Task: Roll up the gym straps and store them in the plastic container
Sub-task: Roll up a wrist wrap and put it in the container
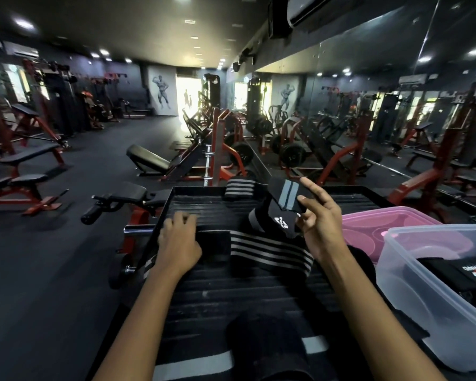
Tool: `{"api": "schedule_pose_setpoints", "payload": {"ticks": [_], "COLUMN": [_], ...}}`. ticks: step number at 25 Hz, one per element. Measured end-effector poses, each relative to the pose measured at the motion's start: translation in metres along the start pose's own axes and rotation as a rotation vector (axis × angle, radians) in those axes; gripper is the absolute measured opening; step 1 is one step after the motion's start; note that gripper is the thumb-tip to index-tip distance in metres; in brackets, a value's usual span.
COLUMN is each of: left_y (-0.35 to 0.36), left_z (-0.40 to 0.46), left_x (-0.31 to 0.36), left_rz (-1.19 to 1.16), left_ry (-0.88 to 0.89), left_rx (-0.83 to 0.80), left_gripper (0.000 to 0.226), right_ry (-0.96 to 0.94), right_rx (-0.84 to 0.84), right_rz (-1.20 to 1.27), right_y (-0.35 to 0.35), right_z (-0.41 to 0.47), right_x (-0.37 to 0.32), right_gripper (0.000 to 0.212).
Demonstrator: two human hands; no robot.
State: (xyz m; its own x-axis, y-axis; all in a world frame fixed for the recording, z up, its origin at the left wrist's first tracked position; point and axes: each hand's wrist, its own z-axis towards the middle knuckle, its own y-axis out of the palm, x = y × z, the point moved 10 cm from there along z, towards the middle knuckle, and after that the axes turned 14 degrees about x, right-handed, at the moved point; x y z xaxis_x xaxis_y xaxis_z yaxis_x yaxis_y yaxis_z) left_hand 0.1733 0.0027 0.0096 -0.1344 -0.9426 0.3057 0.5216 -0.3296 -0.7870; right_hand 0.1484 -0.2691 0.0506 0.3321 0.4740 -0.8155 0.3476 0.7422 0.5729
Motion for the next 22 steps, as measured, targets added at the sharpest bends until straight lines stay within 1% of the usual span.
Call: {"api": "schedule_pose_setpoints", "payload": {"ticks": [1,2,4,6,7,8,9,11,12,14,15,16,17,19,20,21,22], "left_y": [-0.009,-0.016,-0.021,-0.018,-0.017,-0.017,-0.018,-0.017,-0.015,-0.009,-0.005,-0.002,-0.002,-0.009,-0.012,-0.015,-0.018], "left_z": [0.000,-0.003,-0.012,-0.017,-0.018,-0.018,-0.018,-0.014,-0.011,-0.005,-0.002,0.001,0.005,0.009,0.011,0.012,0.015], "left_x": [0.019,0.039,0.070,0.089,0.095,0.098,0.099,0.089,0.085,0.083,0.084,0.086,0.090,0.097,0.098,0.098,0.094], "left_rz": [-0.135,-0.291,-0.550,-0.707,-0.774,-0.837,-0.897,-0.976,-0.981,-0.973,-0.958,-0.938,-0.898,-0.799,-0.794,-0.811,-0.834], "left_ry": [0.079,0.143,0.212,0.217,0.205,0.177,0.125,0.000,-0.037,-0.056,-0.062,-0.069,-0.059,0.020,0.042,0.031,0.000], "left_rx": [0.076,0.124,0.119,0.093,0.082,0.070,0.060,0.070,0.074,0.058,0.040,0.028,0.038,0.111,0.139,0.156,0.181], "left_gripper": [0.052,0.050,0.035,0.019,0.017,0.021,0.033,0.066,0.078,0.090,0.089,0.083,0.071,0.043,0.031,0.019,0.011], "right_ry": [0.000,-0.013,-0.068,-0.131,-0.151,-0.157,-0.144,-0.107,-0.092,-0.081,-0.090,-0.110,-0.141,-0.198,-0.207,-0.208,-0.210], "right_rx": [-0.012,-0.032,-0.100,-0.201,-0.258,-0.305,-0.337,-0.396,-0.427,-0.501,-0.532,-0.549,-0.561,-0.583,-0.604,-0.622,-0.626], "right_rz": [0.011,0.024,0.060,0.118,0.138,0.147,0.158,0.204,0.231,0.279,0.291,0.295,0.291,0.295,0.314,0.335,0.343], "right_y": [0.002,0.006,0.020,0.038,0.047,0.054,0.060,0.070,0.075,0.085,0.090,0.094,0.098,0.103,0.105,0.106,0.105], "right_z": [-0.001,-0.003,-0.010,-0.018,-0.023,-0.027,-0.032,-0.043,-0.049,-0.061,-0.066,-0.069,-0.071,-0.077,-0.078,-0.079,-0.077], "right_x": [-0.007,-0.015,-0.042,-0.076,-0.090,-0.101,-0.109,-0.122,-0.127,-0.138,-0.143,-0.148,-0.153,-0.165,-0.170,-0.175,-0.179], "right_gripper": [0.043,0.044,0.043,0.044,0.044,0.045,0.045,0.045,0.045,0.043,0.042,0.043,0.044,0.045,0.045,0.043,0.042]}}
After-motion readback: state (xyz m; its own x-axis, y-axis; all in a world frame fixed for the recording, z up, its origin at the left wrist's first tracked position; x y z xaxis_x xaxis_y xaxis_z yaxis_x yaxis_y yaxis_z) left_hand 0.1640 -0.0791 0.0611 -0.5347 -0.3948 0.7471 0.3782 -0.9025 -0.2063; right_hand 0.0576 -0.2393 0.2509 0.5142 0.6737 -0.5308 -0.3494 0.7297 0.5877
